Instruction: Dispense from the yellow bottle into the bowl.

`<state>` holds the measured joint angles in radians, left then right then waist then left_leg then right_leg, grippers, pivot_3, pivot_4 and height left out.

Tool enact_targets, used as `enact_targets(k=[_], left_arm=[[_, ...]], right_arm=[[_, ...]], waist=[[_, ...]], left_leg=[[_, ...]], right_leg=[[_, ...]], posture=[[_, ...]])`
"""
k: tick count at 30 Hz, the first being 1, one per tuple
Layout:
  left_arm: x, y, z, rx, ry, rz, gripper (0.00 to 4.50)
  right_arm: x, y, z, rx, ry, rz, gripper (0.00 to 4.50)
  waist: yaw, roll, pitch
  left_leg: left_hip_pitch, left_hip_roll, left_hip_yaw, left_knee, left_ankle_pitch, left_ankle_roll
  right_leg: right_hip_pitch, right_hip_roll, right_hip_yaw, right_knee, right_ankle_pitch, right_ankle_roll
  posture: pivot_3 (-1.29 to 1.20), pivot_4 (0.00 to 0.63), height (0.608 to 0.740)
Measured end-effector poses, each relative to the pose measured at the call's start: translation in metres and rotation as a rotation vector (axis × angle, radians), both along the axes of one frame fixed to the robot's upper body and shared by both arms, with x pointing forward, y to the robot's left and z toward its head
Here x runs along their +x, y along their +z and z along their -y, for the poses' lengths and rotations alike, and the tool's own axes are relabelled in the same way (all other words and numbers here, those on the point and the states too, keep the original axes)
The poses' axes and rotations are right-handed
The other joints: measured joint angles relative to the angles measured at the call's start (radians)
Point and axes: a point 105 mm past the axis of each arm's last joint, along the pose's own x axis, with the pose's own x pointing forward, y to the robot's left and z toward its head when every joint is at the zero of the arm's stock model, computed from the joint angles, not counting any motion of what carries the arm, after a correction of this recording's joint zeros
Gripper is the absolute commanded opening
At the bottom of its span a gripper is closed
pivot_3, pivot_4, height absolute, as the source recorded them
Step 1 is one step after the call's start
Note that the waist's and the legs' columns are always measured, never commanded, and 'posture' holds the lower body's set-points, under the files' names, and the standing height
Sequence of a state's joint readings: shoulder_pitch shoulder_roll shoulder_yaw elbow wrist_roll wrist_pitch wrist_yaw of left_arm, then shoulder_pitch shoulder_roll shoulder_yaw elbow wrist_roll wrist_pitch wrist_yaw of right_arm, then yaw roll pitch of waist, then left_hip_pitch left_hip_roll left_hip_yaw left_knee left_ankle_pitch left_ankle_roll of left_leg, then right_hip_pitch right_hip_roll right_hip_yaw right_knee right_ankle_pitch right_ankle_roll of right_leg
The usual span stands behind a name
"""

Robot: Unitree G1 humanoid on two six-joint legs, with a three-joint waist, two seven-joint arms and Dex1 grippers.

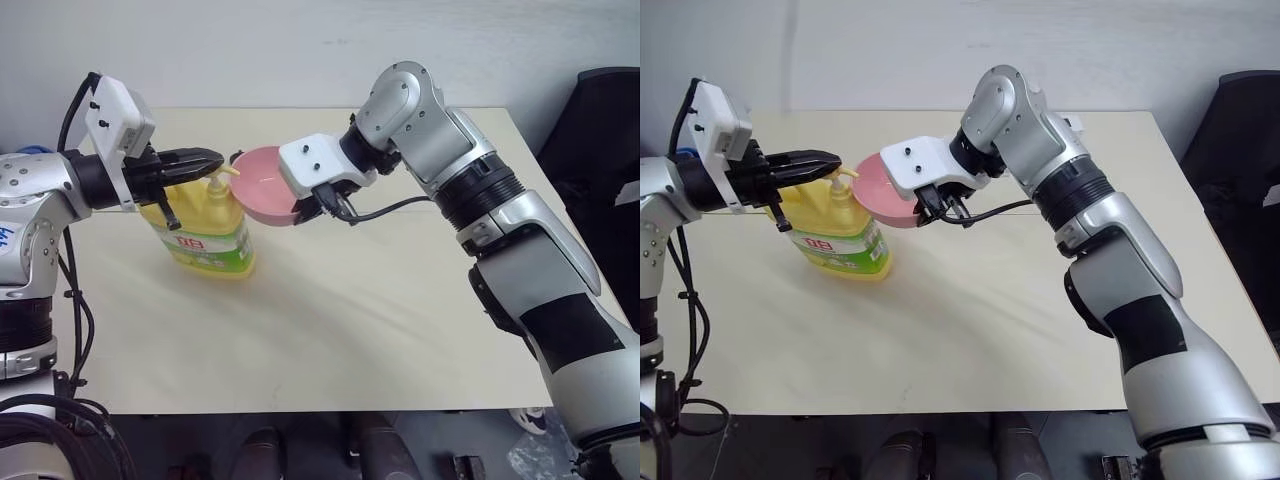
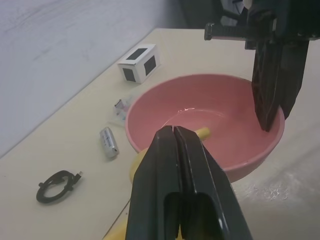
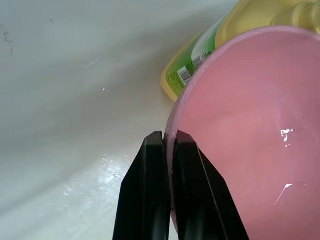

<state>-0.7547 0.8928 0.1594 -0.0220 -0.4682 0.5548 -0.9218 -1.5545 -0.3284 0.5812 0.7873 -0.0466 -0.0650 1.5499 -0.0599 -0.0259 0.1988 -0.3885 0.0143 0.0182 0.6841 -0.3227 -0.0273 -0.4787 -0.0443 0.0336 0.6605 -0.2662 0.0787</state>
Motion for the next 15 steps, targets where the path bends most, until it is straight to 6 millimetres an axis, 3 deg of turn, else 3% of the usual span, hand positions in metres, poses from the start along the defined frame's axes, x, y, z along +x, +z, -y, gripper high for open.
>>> enact_targets(k=[5, 11, 15], left_arm=[[-0.001, 0.002, 0.003, -0.057, -0.021, -0.019, 0.01], [-0.003, 0.022, -0.002, -0.137, 0.000, 0.016, 0.01], [0.001, 0.011, -0.007, -0.075, 0.049, 0.003, 0.01]], right_arm=[[0.000, 0.000, 0.000, -0.001, 0.002, 0.002, 0.00], [0.000, 0.004, -0.001, -0.002, 0.005, 0.012, 0.00], [-0.001, 0.004, -0.001, -0.003, 0.013, 0.019, 0.00]], waist=[[-0.001, 0.000, 0.000], [-0.001, 0.000, 0.000], [-0.001, 0.000, 0.000]], left_leg=[[-0.001, 0.000, 0.000, 0.000, 0.000, 0.000], [-0.001, 0.000, 0.000, 0.000, 0.000, -0.001], [-0.001, 0.000, 0.000, 0.000, 0.001, -0.001]], right_leg=[[-0.001, 0.000, 0.000, 0.000, 0.000, 0.000], [-0.001, 0.000, 0.000, 0.000, 0.000, 0.000], [-0.001, 0.000, 0.000, 0.000, 0.000, 0.000]], posture=[[0.00, 0.150, 0.740], [0.00, 0.150, 0.740], [0.00, 0.150, 0.740]])
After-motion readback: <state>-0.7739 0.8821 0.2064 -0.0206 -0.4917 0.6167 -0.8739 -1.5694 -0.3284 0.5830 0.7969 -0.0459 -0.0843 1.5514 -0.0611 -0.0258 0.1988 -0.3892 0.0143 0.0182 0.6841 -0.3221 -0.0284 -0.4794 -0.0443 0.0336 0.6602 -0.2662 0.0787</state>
